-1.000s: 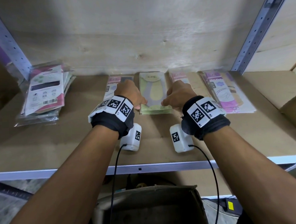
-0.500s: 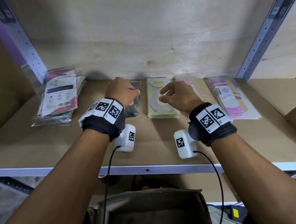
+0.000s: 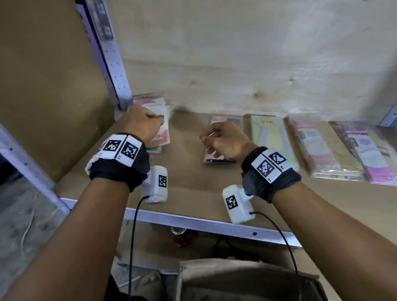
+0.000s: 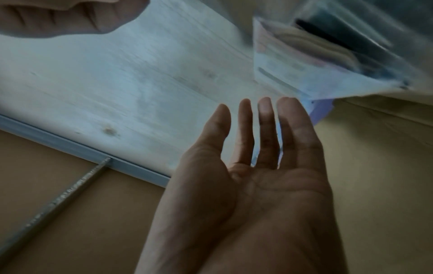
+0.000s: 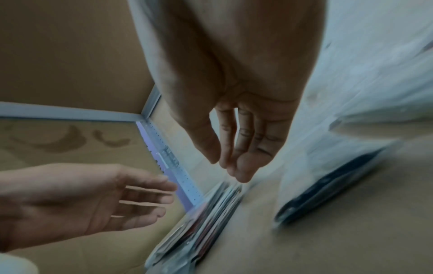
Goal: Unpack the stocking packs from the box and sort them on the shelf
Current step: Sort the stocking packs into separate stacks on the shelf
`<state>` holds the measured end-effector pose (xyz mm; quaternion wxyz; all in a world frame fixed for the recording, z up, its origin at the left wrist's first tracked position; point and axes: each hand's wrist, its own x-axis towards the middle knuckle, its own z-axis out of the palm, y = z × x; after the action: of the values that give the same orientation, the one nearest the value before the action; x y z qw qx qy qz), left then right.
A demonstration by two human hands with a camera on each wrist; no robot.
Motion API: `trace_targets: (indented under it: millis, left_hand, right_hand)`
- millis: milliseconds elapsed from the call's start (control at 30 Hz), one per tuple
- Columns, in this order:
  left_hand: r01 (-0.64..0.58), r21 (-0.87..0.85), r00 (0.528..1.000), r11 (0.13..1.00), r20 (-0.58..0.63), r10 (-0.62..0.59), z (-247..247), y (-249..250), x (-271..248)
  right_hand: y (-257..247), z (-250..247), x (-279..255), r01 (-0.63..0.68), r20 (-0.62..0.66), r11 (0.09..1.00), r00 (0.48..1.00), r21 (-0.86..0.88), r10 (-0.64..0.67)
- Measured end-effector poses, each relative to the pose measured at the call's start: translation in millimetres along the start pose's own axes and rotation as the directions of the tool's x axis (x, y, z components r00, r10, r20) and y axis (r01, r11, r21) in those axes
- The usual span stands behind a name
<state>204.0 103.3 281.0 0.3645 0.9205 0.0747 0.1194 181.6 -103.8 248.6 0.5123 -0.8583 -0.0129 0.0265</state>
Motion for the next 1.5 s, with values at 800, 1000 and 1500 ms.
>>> trace_targets:
  millis: [800,1000,1500]
  left_hand:
    - [0.188,-0.008,0.979,0.982,0.086,-0.187,-18.7,-59.7,19.9]
    - [0.251,-0.165,0.957,0.954,0.193,-0.218,-8.1,-62.4,19.3]
    - [0.458,-0.79,0.856,0.408,0.516,0.038,35.6,36.0,-25.5]
  right_hand:
    - [-41.1,70.7,32.7,-0.273,0.286,0.937,0.936,0.22,0.205]
    - [-42.8,71.0,27.4,-0.282,0.292,0.913,0.936,0.295,0.195]
    - [13.0,-71.8,-58.9,0.254,-0.033,0.96,0.965,-0.113,-0.26]
